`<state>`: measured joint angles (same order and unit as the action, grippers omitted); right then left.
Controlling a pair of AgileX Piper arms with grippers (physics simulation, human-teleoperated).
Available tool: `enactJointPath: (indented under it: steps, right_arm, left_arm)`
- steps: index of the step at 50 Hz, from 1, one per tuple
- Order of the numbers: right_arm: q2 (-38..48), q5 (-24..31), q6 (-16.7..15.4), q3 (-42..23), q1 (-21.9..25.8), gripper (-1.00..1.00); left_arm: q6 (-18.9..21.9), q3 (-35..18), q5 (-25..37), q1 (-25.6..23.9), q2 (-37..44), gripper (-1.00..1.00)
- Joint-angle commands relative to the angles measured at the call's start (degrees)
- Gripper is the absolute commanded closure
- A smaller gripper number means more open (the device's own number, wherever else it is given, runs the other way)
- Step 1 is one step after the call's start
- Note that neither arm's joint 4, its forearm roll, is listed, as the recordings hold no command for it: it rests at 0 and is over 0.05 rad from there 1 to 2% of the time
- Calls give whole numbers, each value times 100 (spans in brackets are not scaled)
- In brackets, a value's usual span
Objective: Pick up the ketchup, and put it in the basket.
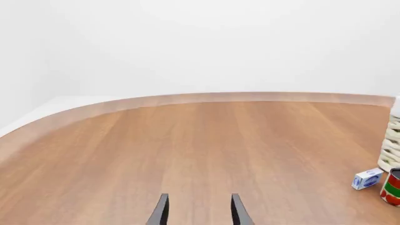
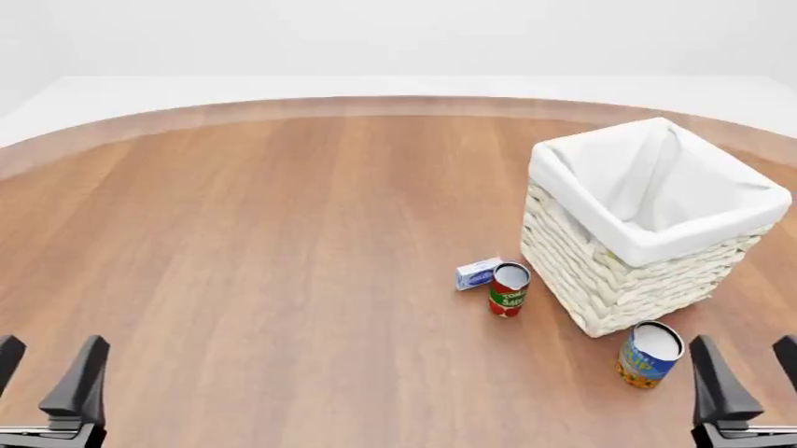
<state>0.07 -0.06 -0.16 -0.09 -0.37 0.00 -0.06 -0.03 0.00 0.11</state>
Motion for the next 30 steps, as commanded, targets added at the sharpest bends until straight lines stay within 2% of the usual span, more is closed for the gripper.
enactJointPath:
  steps: [1, 11, 16, 30]
  right_arm:
    - [-2, -5, 5, -27, -122, -100]
    - [-4, 7, -273, -34, -30, -100]
    - [1, -8, -244, -13, 24, -100]
    - [15, -43, -502, -10, 280, -100]
  left_arm:
    - [1, -18, -8, 1, 32, -100]
    - [-1, -18, -8, 1, 32, -100]
    - [-1, -18, -8, 1, 31, -100]
    - [0, -18, -8, 0, 32, -100]
